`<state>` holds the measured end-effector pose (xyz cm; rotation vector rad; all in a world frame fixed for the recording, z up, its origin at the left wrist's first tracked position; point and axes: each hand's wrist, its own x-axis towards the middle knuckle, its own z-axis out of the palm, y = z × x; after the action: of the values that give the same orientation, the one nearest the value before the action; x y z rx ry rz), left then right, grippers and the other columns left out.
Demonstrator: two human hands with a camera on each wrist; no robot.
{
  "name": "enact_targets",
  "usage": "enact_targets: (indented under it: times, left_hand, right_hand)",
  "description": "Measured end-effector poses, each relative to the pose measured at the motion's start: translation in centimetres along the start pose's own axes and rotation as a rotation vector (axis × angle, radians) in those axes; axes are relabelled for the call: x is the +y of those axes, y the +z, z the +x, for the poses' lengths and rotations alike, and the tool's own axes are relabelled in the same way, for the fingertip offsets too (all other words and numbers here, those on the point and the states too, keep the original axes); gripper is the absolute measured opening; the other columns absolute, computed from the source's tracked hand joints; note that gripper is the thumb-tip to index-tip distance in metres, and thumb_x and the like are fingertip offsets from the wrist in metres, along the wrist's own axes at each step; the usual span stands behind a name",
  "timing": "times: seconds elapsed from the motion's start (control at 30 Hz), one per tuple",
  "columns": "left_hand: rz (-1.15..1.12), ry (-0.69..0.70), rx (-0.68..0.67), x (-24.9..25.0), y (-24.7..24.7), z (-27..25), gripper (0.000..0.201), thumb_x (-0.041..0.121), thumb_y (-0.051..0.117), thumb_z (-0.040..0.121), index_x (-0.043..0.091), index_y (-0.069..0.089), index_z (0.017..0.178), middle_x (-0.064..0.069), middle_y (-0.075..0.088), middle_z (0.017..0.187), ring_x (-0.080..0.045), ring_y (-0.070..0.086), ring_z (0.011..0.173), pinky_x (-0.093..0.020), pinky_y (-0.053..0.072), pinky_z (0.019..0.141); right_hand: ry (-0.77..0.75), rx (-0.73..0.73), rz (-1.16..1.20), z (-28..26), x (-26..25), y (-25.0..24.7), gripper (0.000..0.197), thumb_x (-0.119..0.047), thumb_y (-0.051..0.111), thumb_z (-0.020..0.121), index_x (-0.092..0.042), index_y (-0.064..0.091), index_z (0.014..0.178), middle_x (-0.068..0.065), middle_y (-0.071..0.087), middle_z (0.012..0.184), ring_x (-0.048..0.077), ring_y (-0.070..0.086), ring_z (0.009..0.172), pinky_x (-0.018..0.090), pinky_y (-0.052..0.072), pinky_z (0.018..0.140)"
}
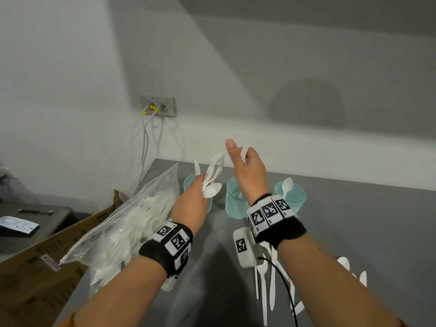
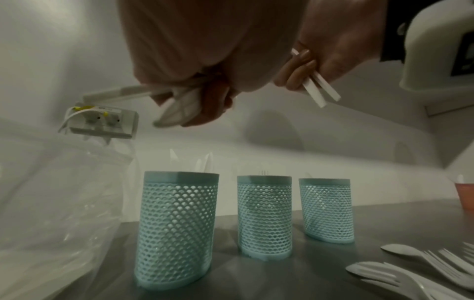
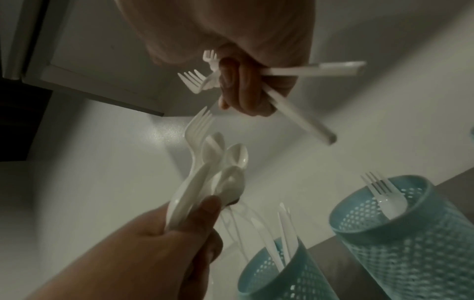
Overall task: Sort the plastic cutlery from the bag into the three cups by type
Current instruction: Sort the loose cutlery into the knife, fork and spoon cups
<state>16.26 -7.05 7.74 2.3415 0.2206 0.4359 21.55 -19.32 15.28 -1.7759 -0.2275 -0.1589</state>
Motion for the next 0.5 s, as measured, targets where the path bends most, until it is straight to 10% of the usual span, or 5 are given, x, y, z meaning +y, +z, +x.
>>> enact_targets:
  times: [0.37,0.5]
  left_hand:
    - [0.031,0.001,-0.039,0.1,1.3,0.2,0.04,0.011,0.041,0.093,0.026,0.042,0.13,-0.005,0.063,0.105,-0.029,0.062,0.09,-0.043,0.051,0.08]
    - [-0.087,-0.077,-0.024,0.0,1.1,0.0,0.036,0.011,0.038,0.094,0.022,0.045,0.127,-0.004,0.06,0.094,-0.03,0.059,0.086,-0.037,0.047,0.077]
  right_hand:
    - [-0.044,0.052,-0.009,0.5,-1.6,-2.1,0.017,-0.029,0.066,0.085,-0.021,0.058,0.072,-0.006,0.06,0.07,0.011,0.053,0.064,0.027,0.043,0.066]
    - [-0.128,0.216,0.051,2.3,-2.8,-4.9,0.018,-0.032,0.065,0.084,-0.015,0.064,0.087,-0.006,0.063,0.08,0.006,0.054,0.068,0.012,0.042,0.062]
